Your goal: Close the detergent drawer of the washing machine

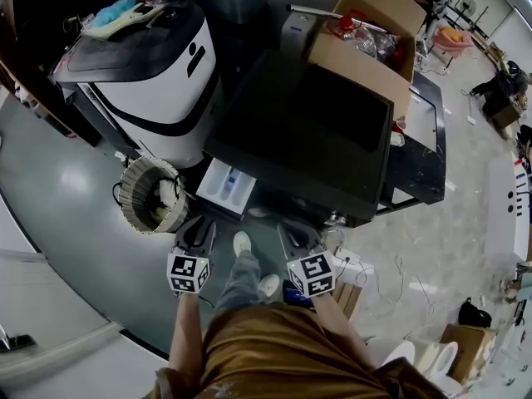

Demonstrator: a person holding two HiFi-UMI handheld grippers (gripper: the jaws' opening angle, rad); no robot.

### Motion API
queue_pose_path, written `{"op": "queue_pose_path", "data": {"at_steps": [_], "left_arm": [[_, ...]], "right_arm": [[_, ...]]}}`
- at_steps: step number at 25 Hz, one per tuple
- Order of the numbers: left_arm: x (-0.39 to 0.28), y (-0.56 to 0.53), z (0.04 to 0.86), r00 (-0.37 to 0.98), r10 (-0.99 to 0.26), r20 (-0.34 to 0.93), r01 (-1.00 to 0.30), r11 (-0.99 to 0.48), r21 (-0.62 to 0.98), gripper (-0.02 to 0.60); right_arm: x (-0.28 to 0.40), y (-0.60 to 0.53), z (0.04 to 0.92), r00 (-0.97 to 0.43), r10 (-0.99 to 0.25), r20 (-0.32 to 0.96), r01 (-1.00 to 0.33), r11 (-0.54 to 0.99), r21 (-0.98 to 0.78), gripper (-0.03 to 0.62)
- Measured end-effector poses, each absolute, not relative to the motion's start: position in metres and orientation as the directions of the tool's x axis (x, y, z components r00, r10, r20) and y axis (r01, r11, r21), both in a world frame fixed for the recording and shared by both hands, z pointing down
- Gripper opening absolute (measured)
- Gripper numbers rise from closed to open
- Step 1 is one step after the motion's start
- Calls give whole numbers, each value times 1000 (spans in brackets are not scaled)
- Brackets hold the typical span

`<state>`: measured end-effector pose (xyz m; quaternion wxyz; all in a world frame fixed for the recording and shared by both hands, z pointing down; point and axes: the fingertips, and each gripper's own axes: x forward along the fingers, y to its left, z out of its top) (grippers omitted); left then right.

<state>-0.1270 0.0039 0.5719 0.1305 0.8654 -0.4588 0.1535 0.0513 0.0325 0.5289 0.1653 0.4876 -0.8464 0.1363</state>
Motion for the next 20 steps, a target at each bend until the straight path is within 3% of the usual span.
{"op": "queue_pose_path", "data": {"at_steps": [20], "left_arm": [[-128, -29, 620, 520, -712, 472, -830, -552, 81, 110]], "right_arm": [[59, 0, 559, -475, -726, 497, -859, 506, -83, 12]]}}
